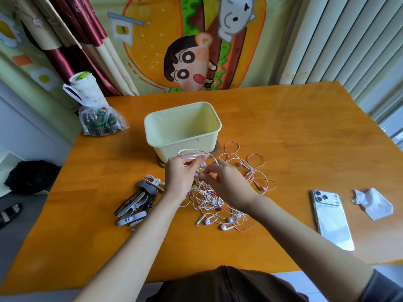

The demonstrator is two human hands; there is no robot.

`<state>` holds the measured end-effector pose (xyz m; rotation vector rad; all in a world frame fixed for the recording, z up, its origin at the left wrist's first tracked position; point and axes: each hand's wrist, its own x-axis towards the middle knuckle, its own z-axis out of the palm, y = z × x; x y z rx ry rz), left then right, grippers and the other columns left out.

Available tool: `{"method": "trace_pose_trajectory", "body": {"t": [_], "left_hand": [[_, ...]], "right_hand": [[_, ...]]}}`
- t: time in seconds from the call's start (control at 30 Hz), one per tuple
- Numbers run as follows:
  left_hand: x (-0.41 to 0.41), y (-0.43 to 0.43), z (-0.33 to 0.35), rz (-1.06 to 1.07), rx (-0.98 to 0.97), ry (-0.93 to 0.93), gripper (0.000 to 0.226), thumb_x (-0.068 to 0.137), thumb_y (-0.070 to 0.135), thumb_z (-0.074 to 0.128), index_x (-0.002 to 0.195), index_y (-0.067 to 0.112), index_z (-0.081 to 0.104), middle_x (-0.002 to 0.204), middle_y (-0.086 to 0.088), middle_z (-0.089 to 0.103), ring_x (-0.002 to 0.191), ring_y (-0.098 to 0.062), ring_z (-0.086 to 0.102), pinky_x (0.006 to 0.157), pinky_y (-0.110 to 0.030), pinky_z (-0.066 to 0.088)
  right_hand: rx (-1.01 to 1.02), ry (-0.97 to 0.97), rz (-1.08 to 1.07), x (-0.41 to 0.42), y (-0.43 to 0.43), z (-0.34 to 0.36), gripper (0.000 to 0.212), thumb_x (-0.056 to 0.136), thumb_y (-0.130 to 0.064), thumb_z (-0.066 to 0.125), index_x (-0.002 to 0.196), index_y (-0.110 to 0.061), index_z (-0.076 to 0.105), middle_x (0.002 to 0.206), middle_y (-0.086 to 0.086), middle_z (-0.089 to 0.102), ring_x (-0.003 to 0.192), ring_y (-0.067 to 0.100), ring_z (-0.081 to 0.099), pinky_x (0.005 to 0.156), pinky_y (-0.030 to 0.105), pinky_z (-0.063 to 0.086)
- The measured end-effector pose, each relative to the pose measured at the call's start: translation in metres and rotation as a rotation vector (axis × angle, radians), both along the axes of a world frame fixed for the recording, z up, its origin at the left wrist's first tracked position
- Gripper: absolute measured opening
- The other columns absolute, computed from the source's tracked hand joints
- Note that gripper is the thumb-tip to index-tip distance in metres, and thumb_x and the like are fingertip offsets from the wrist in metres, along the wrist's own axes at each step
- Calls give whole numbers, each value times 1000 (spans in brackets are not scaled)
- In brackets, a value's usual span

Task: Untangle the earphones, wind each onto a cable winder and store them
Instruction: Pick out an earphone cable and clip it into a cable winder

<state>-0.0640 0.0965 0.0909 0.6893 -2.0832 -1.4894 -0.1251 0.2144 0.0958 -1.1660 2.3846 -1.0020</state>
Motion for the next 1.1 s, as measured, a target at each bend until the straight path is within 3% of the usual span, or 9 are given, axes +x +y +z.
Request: {"method": "trace_pose_trajectory", "body": {"t": [0.13, 0.23, 0.3, 0.37, 0.47, 0.6, 0.7, 0.9, 1.1], "left_hand": [[2, -5, -2, 19, -11, -36, 14, 85, 19, 69, 92, 9, 76, 78, 5, 71, 61, 2, 63, 55, -12, 48], [2, -8, -6, 46, -35, -89, 21, 85, 25, 68, 92, 8, 76, 66, 7, 68, 55, -3, 59, 59, -22, 49], [2, -8, -5, 62, -33, -92, 23, 86, 28, 67, 84, 7, 77, 57, 10, 63, 53, -4, 55, 57, -19, 44], [1, -7, -3, 60, 0, -92, 27, 86, 33, 67, 77, 9, 76, 57, 5, 64, 54, -10, 55, 57, -25, 44], [0, -5, 0, 42, 41, -79, 26, 87, 32, 66, 72, 13, 75, 66, -4, 69, 61, -22, 55, 60, -30, 42], [3, -6, 5, 2, 137, -68, 15, 90, 30, 62, 83, 24, 74, 81, 3, 73, 82, -12, 64, 72, -17, 46], [5, -8, 2, -43, 194, -110, 15, 93, 29, 58, 87, 27, 72, 85, 6, 73, 88, -9, 64, 77, -21, 44], [2, 4, 4, -87, 320, -110, 14, 92, 31, 60, 88, 29, 74, 82, 7, 68, 86, -11, 60, 70, -21, 42], [1, 12, 12, -150, 454, -109, 16, 93, 26, 58, 89, 28, 73, 79, 3, 67, 74, -9, 58, 69, -28, 48]], "right_hand": [[-120, 45, -58, 0, -2, 2, 21, 94, -29, 55, 97, -11, 64, 89, -6, 50, 63, 7, 46, 63, 25, 37], [-157, 48, 18, 0, 1, 5, 19, 92, -32, 56, 92, -15, 64, 91, -8, 54, 62, 4, 49, 62, 20, 39], [-16, 40, 143, 0, 7, 0, 20, 91, -35, 58, 94, -17, 67, 89, -10, 52, 66, 2, 48, 61, 15, 36], [165, 54, 202, -2, 13, -10, 23, 91, -37, 57, 100, -18, 68, 95, -5, 57, 74, 5, 49, 65, 18, 38], [195, 23, 137, -10, 20, -18, 23, 94, -32, 55, 104, -15, 68, 105, 1, 63, 73, 4, 51, 64, 14, 39], [109, 14, 13, -25, 26, -16, 18, 93, -28, 57, 100, -15, 67, 100, 1, 63, 65, 1, 48, 58, 11, 35], [29, 16, -76, -36, 28, -12, 14, 92, -24, 59, 97, -14, 67, 99, 0, 62, 63, -3, 47, 59, 7, 37], [43, -33, 19, -26, 15, -9, 29, 89, -35, 61, 106, -12, 67, 99, -1, 65, 59, -9, 48, 58, 5, 37], [19, -31, 36, -16, 3, -11, 21, 94, -32, 56, 96, -15, 69, 93, -3, 68, 56, -7, 49, 55, 11, 35]]}}
